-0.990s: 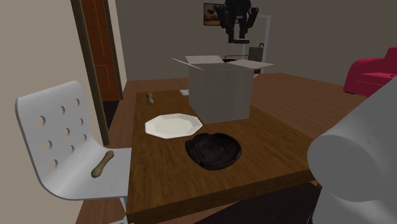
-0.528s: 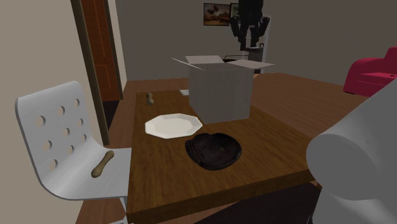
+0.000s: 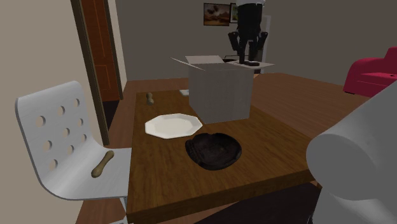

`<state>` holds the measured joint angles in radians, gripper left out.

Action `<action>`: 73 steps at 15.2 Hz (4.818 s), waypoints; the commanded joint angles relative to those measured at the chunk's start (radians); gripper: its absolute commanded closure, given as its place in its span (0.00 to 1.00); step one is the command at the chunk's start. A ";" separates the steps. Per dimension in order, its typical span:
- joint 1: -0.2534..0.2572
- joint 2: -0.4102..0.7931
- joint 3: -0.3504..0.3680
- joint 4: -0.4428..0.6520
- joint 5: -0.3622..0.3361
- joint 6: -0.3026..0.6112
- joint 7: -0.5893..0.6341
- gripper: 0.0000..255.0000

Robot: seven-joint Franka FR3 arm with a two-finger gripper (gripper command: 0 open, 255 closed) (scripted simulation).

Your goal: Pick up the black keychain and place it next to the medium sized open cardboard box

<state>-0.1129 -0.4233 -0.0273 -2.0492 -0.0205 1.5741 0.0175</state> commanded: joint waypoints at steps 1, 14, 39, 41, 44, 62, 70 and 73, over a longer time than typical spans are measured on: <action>0.000 -0.004 0.000 -0.027 0.000 0.024 0.000 1.00; -0.001 -0.014 -0.002 -0.211 -0.002 0.198 0.002 1.00; -0.002 0.080 -0.006 -0.474 -0.004 0.554 0.004 1.00; -0.002 0.095 -0.007 -0.490 -0.004 0.585 0.004 1.00; -0.002 0.119 -0.007 -0.511 -0.005 0.631 0.005 1.00; -0.002 0.264 -0.010 -0.585 -0.004 0.850 0.005 1.00; -0.002 0.264 -0.010 -0.585 -0.004 0.850 0.005 0.00; -0.001 0.236 -0.009 -0.573 -0.004 0.809 0.005 0.00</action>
<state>-0.1156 -0.1733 -0.0383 -2.6278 -0.0248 2.4039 0.0201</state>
